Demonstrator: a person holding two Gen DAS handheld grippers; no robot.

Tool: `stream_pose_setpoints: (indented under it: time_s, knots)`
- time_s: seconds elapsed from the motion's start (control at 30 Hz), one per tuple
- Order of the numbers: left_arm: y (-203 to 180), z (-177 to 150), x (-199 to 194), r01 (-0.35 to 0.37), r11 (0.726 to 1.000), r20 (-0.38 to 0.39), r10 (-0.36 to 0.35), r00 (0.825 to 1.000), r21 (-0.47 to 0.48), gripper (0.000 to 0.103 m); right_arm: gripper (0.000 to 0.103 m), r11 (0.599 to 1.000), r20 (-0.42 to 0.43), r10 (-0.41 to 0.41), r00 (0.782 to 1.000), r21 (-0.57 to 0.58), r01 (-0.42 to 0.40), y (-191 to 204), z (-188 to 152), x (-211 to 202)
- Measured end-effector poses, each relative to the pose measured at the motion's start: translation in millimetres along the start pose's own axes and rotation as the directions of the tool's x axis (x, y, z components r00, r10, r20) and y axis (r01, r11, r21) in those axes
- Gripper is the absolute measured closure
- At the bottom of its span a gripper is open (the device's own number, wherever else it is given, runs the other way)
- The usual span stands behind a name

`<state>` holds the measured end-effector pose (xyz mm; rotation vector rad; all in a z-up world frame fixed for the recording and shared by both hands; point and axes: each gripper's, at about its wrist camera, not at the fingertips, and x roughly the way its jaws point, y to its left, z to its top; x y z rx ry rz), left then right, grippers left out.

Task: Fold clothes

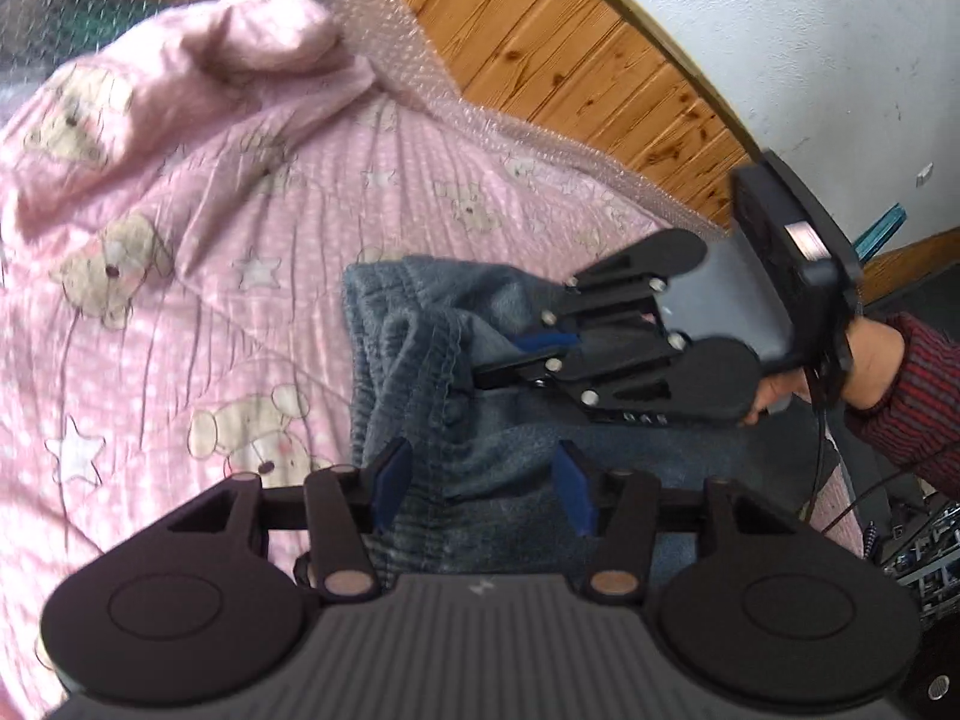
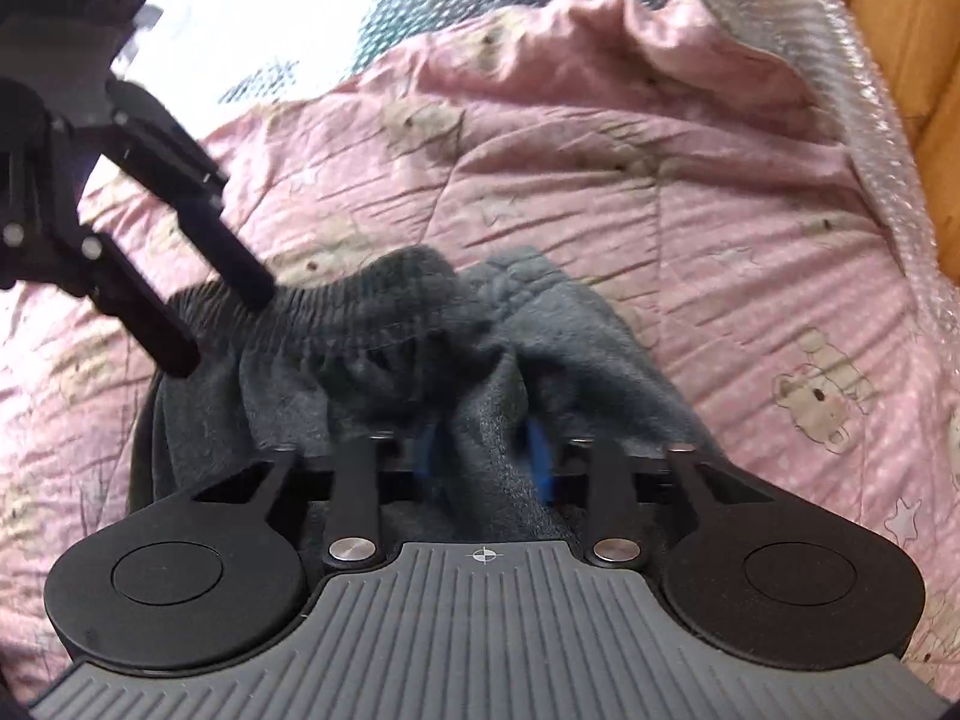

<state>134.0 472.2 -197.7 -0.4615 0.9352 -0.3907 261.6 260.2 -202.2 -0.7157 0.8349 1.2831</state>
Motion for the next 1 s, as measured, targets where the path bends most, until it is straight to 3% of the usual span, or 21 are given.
stream_pose_setpoints:
  time_s: [0.13, 0.2, 0.27, 0.33, 0.4, 0.47, 0.53, 0.57, 0.63, 0.7, 0.73, 0.77, 0.83, 0.87, 0.93, 1.0]
  knots:
    - [0, 10, -10, 0.014, 0.999, 0.056, -0.016, 0.998, 0.043, 0.047, 0.103, 0.978, 0.116, -0.108, 0.987, -0.165, 0.127, 37, -16, -47]
    - [5, 23, -10, 0.051, 0.998, 0.076, -0.054, 0.996, 0.047, 0.046, 0.103, 0.953, 0.150, -0.165, 0.975, -0.230, 0.197, 52, -26, -68]
    - [16, 37, -4, 0.142, 0.990, 0.100, -0.141, 0.985, -0.001, 0.045, 0.103, 0.936, 0.173, -0.199, 0.965, -0.259, 0.239, 64, -36, -82]
    - [29, 47, 11, 0.243, 0.968, 0.092, -0.237, 0.967, -0.060, 0.042, 0.103, 0.922, 0.193, -0.225, 0.955, -0.276, 0.273, 73, -46, -94]
    - [44, 54, 35, 0.349, 0.927, 0.054, -0.345, 0.937, -0.135, 0.041, 0.103, 0.918, 0.199, -0.244, 0.949, -0.267, 0.293, 74, -48, -95]
    - [59, 49, 62, 0.345, 0.914, 0.001, -0.353, 0.936, -0.213, 0.044, 0.103, 0.919, 0.201, -0.262, 0.944, -0.249, 0.307, 71, -47, -92]
    - [75, 40, 75, 0.362, 0.883, 0.014, -0.375, 0.927, -0.297, 0.054, 0.102, 0.918, 0.202, -0.279, 0.939, -0.231, 0.322, 69, -47, -90]
    - [75, 38, 73, 0.367, 0.882, 0.029, -0.375, 0.926, -0.296, 0.054, 0.101, 0.918, 0.202, -0.287, 0.936, -0.221, 0.330, 68, -46, -89]
    - [71, 34, 66, 0.361, 0.891, 0.038, -0.365, 0.930, -0.274, 0.048, 0.087, 0.917, 0.203, -0.305, 0.931, -0.203, 0.344, 65, -46, -86]
    - [62, 29, 57, 0.341, 0.911, 0.024, -0.345, 0.938, -0.234, 0.044, 0.039, 0.929, 0.215, -0.288, 0.933, -0.174, 0.326, 52, -32, -76]
    - [57, 27, 53, 0.330, 0.919, 0.018, -0.335, 0.942, -0.213, 0.045, 0.031, 0.940, 0.215, -0.257, 0.942, -0.171, 0.296, 44, -24, -67]
    - [53, 25, 49, 0.320, 0.928, 0.011, -0.324, 0.946, -0.192, 0.045, 0.030, 0.950, 0.206, -0.227, 0.952, -0.169, 0.263, 35, -16, -56]
    - [45, 21, 38, 0.295, 0.943, 0.000, -0.299, 0.954, -0.153, 0.045, 0.031, 0.976, 0.132, -0.144, 0.981, -0.142, 0.162, 18, -4, -26]
    - [43, 20, 31, 0.288, 0.947, 0.009, -0.290, 0.957, -0.139, 0.045, 0.041, 0.989, 0.081, -0.084, 0.993, -0.119, 0.093, 11, 1, -12]
    - [41, 20, 13, 0.267, 0.957, 0.038, -0.264, 0.964, -0.111, 0.045, 0.085, 0.996, 0.011, 0.021, 1.000, -0.082, -0.020, 0, 9, 8]
    - [43, 20, -5, 0.253, 0.963, 0.080, -0.246, 0.966, -0.092, 0.043, 0.099, 0.992, 0.035, 0.051, 0.998, -0.116, -0.047, 5, 8, -1]
